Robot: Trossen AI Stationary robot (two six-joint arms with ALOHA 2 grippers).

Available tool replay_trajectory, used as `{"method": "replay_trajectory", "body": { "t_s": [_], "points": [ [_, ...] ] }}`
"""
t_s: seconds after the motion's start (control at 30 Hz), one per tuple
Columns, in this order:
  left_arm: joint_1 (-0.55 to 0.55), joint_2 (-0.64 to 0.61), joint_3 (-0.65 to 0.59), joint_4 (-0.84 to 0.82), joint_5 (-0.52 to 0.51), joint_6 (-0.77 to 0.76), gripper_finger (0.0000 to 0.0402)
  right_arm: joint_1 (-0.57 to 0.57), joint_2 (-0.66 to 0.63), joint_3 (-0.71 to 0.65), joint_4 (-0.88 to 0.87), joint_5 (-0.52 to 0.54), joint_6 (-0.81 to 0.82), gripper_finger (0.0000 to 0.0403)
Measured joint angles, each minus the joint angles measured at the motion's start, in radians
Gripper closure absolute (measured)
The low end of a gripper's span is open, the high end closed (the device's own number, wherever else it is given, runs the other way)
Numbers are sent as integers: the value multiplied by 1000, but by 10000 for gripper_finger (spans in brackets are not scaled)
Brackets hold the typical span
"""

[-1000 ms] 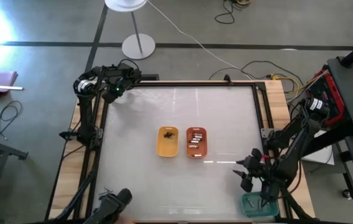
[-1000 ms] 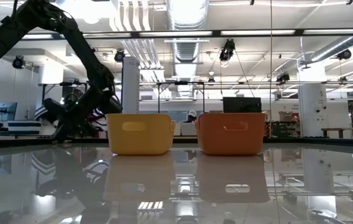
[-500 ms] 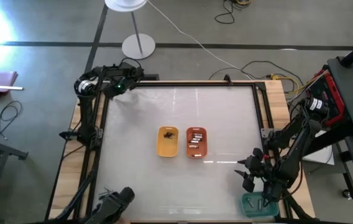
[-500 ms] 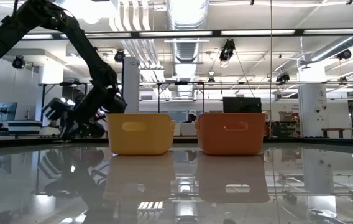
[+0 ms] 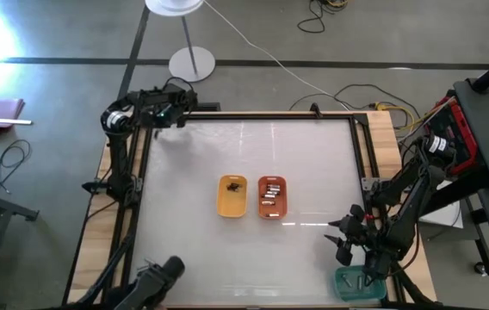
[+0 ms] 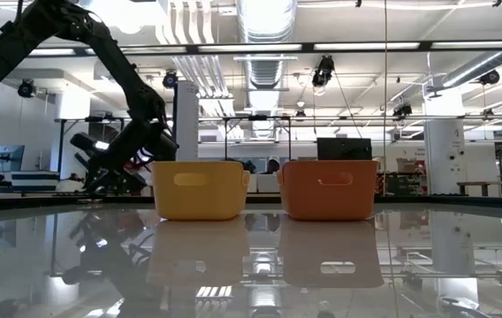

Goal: Sort batteries
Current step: Put the black battery into the yellow bin

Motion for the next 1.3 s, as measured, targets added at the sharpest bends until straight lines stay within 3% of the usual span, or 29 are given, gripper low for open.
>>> {"method": "replay_trajectory", "body": {
  "t_s": [0.3, 0.63, 1.0, 1.3],
  "points": [
    [52, 0, 64, 27, 177, 317, 277, 0, 0, 0, 9, 23, 22, 202],
    [85, 0, 71, -10, 297, 611, 288, -2, 0, 0, 32, 25, 51, 202],
    [90, 0, 71, 42, 317, 588, 309, -3, 0, 0, 69, 51, 68, 202],
    [126, 9, 139, 157, 373, 360, 319, -3, 0, 0, 199, 52, 67, 202]
  ]
}}
